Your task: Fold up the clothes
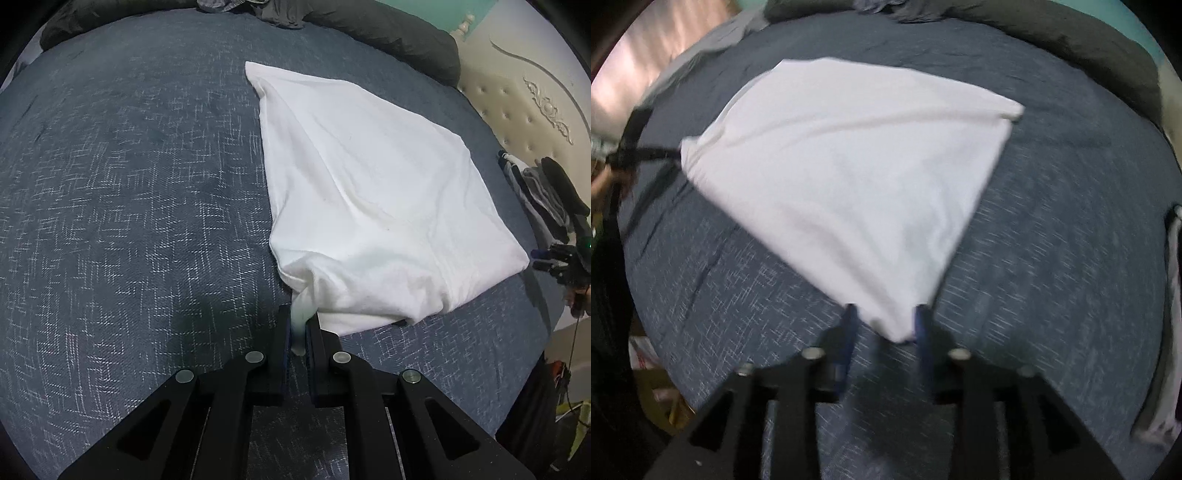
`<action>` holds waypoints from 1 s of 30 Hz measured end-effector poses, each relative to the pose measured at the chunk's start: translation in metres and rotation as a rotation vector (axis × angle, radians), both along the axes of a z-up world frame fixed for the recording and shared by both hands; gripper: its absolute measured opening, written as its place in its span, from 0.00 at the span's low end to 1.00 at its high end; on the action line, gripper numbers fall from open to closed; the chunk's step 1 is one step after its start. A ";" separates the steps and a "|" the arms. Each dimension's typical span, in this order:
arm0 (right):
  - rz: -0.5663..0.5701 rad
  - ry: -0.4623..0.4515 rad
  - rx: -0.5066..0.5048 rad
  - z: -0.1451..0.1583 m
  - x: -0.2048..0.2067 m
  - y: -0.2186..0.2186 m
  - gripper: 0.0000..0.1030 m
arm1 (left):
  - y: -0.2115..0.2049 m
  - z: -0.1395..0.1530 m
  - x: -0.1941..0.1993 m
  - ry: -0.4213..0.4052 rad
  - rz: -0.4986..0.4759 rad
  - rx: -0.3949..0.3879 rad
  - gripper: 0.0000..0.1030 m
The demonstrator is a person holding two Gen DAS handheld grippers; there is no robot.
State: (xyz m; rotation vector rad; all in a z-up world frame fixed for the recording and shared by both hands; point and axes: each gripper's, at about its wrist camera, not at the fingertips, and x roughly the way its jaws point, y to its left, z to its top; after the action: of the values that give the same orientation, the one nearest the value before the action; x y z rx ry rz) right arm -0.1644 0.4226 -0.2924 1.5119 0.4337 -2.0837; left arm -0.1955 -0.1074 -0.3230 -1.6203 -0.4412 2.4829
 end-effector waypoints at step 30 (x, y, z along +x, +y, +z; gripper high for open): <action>0.253 0.189 0.272 -0.047 -0.001 -0.052 0.03 | -0.008 0.014 0.012 -0.019 -0.080 -0.040 0.04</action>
State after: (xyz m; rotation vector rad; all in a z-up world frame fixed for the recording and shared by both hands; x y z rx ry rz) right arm -0.1652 0.3704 -0.3394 1.3245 0.9616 -2.0323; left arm -0.1834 -0.1152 -0.3092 -1.6442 -0.3237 2.4347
